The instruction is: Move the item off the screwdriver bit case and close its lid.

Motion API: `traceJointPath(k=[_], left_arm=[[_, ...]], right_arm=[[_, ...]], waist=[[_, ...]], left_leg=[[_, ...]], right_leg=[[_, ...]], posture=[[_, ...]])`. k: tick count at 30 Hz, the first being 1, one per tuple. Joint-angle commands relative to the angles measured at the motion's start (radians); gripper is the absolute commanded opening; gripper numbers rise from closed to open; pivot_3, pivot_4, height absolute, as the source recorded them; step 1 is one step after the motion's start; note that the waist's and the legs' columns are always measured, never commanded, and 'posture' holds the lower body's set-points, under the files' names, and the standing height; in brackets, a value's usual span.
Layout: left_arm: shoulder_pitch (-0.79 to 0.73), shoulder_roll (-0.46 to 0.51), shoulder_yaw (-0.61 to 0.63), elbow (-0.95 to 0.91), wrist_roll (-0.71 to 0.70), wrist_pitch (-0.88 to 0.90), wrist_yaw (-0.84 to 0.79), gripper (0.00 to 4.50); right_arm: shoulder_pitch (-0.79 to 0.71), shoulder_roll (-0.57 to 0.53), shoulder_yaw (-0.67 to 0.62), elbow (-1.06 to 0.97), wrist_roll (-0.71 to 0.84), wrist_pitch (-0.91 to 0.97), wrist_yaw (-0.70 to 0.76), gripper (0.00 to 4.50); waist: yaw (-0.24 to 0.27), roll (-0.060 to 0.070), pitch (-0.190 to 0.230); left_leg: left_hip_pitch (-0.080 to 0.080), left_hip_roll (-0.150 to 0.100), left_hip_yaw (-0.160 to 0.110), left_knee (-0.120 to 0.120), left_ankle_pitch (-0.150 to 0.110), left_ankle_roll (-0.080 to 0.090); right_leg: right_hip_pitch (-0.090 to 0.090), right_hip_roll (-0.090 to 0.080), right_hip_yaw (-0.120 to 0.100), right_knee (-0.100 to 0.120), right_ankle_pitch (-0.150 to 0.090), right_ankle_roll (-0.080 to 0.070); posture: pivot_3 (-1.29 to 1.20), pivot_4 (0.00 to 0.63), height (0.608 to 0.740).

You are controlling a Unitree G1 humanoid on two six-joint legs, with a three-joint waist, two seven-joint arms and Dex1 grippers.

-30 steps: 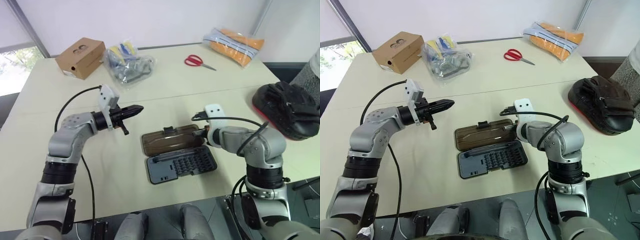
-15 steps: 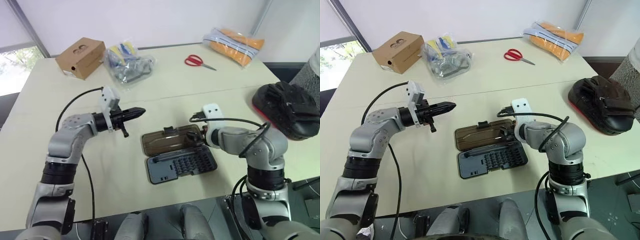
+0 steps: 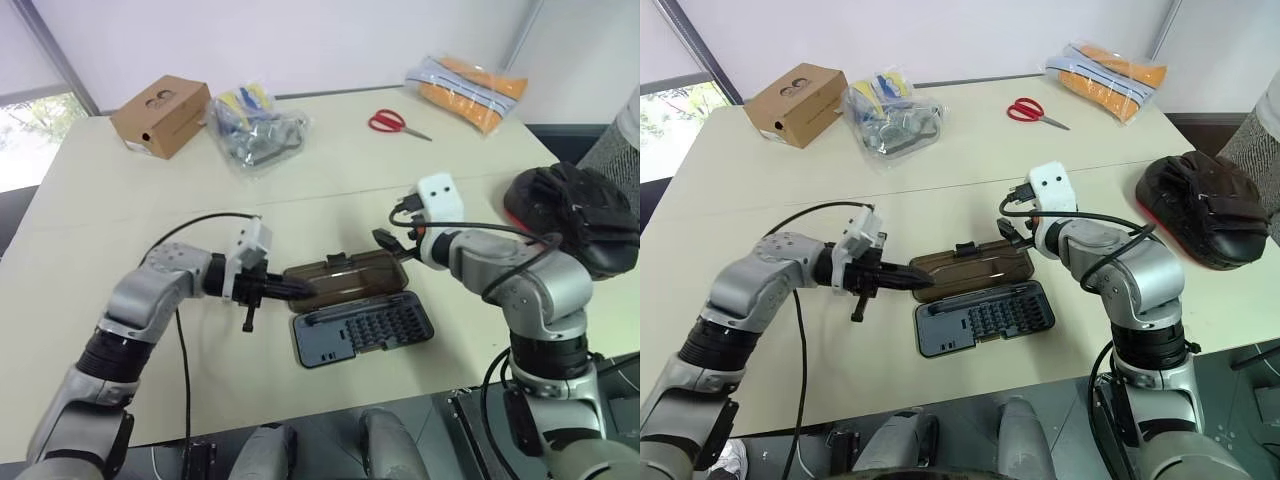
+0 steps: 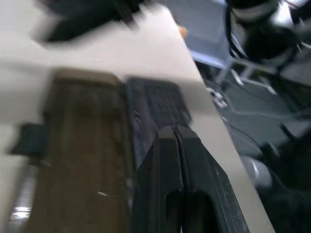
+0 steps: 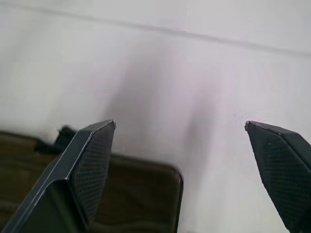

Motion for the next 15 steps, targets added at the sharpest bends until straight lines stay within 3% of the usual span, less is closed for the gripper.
traceJointPath(k=[1,15], left_arm=[[0.014,-0.011,-0.027,0.006,0.025,-0.043,-0.022,0.00],[0.223,-0.036,-0.065,-0.142,0.074,-0.054,0.106,0.00]], right_arm=[[-0.053,-0.018,0.004,0.049,-0.044,-0.096,0.054,4.44],[-0.079,-0.001,0.104,0.159,-0.170,-0.262,0.178,4.44]], waist=[[0.000,0.000,0.000],[0.003,0.000,0.000]], left_leg=[[0.000,0.000,0.000,0.000,0.000,0.000],[0.000,0.001,0.000,0.000,0.000,0.000]], right_leg=[[0.000,0.000,0.000,0.000,0.000,0.000],[0.000,0.000,0.000,0.000,0.000,0.000]], posture=[[0.00,0.150,0.740],[0.00,0.150,0.740]])
